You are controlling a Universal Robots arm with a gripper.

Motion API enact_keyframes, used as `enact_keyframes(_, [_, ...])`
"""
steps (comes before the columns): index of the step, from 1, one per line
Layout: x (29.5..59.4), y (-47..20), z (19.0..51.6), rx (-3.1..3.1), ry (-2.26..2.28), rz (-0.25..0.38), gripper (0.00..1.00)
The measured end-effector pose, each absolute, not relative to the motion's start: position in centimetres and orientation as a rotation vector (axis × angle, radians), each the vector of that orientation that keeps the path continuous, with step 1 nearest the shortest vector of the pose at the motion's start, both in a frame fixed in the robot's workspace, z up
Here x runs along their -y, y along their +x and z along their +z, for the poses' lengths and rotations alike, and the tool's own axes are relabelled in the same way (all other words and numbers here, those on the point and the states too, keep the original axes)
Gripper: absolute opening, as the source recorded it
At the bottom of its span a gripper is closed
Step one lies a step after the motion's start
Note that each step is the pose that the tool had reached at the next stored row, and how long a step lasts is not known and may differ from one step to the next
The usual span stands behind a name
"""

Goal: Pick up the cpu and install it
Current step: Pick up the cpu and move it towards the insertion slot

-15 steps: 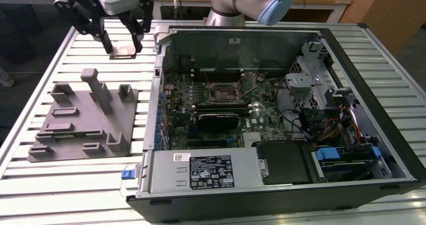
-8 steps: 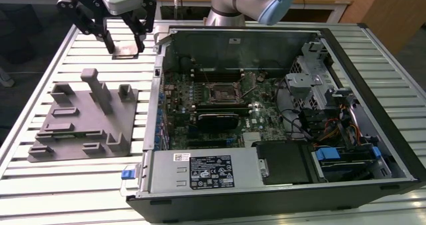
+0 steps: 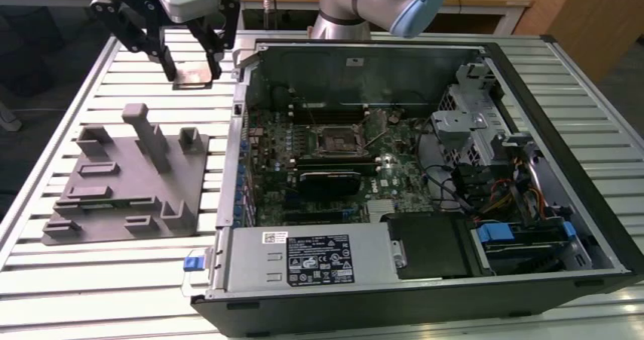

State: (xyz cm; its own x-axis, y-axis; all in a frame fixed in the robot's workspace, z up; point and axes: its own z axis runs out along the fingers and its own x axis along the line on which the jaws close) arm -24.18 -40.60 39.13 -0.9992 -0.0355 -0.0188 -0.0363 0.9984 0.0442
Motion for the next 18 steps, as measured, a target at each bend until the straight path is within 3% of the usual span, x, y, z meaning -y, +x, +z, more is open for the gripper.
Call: enact_keyframes(18, [40.6,-23.0,39.1,-3.122,-0.056,0.070,0.54])
